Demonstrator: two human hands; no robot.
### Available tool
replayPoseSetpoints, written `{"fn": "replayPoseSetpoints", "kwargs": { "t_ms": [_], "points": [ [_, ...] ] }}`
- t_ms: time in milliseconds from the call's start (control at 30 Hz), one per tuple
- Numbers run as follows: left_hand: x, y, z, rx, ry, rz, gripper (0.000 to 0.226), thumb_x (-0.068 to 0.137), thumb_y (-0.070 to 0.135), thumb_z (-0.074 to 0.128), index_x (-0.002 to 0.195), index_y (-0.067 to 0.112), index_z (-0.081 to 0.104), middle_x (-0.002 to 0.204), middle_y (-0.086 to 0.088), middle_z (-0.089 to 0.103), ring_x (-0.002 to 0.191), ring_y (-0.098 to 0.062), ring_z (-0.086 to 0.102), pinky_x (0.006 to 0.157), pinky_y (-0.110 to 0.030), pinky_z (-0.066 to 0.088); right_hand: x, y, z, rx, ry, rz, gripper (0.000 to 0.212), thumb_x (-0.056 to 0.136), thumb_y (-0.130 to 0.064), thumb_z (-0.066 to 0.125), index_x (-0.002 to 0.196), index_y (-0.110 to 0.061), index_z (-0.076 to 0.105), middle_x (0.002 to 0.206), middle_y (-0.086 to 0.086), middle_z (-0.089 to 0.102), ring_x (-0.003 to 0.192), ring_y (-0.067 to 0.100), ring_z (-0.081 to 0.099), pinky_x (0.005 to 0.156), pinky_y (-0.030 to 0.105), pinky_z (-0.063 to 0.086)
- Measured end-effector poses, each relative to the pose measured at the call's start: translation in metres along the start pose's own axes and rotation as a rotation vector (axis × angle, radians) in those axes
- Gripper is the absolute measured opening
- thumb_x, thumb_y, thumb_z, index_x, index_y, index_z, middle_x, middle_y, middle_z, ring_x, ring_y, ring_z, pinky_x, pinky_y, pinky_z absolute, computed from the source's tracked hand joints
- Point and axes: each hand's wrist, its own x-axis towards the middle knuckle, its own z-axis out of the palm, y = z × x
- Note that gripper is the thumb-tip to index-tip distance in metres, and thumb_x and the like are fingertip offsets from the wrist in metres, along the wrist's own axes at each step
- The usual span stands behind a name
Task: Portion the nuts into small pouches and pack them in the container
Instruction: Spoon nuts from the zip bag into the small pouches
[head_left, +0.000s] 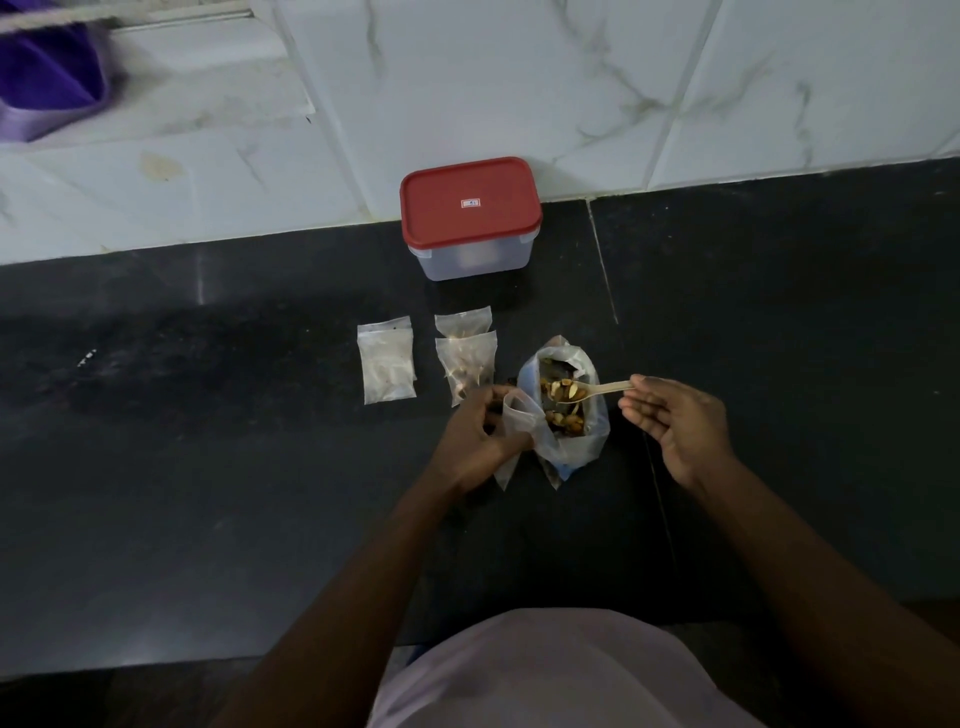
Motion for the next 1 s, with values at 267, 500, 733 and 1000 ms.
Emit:
{"fn": "replayPoseSetpoints", "kwargs": {
  "t_ms": [267,500,733,1000],
  "points": [
    [0.012,0.011,-0.003,0.198,0.076,0.145,0.064,0.073,0.028,0.085,0.128,0.033,0.054,0.129,0.013,0.05,0.119,-0.005,0.055,0.097,-0.029,0.053,-0.002,-0.009,0.007,0.034,-0.059,-0.033,0.017,0.091,-0.012,0.072,0.106,-0.004,0.071,0.088,0.008,0.076,0.086,0.019,0.076,0.069,0.026,0.06],
    [0.015,0.014,-0.002,0.275,0.072,0.151,0.07,0.073,0.025,0.084,0.136,0.029,0.052,0.132,0.013,0.056,0.121,-0.005,0.055,0.1,-0.034,0.055,-0.006,-0.014,0.013,0.052,-0.129,-0.094,0.007,0.092,-0.011,0.07,0.098,-0.006,0.072,0.083,0.007,0.075,0.08,0.017,0.075,0.068,0.025,0.06],
    [0.013,0.022,0.003,0.265,0.085,0.185,0.074,0.073,0.013,0.083,0.14,0.023,0.053,0.128,0.02,0.055,0.118,0.011,0.052,0.097,-0.014,0.047,-0.01,-0.006,0.019,-0.085,-0.206,-0.181,0.014,0.091,-0.008,0.07,0.105,-0.005,0.072,0.091,0.012,0.076,0.086,0.023,0.074,0.076,0.03,0.063],
    [0.01,0.021,0.002,0.179,0.098,0.181,0.063,0.074,0.005,0.081,0.131,0.022,0.059,0.121,0.014,0.065,0.115,0.007,0.059,0.093,-0.015,0.052,-0.022,-0.002,0.02,-0.377,-0.406,-0.406,0.023,0.084,0.0,0.076,0.106,-0.008,0.076,0.103,0.006,0.079,0.1,0.023,0.075,0.085,0.032,0.062]
  ]
}}
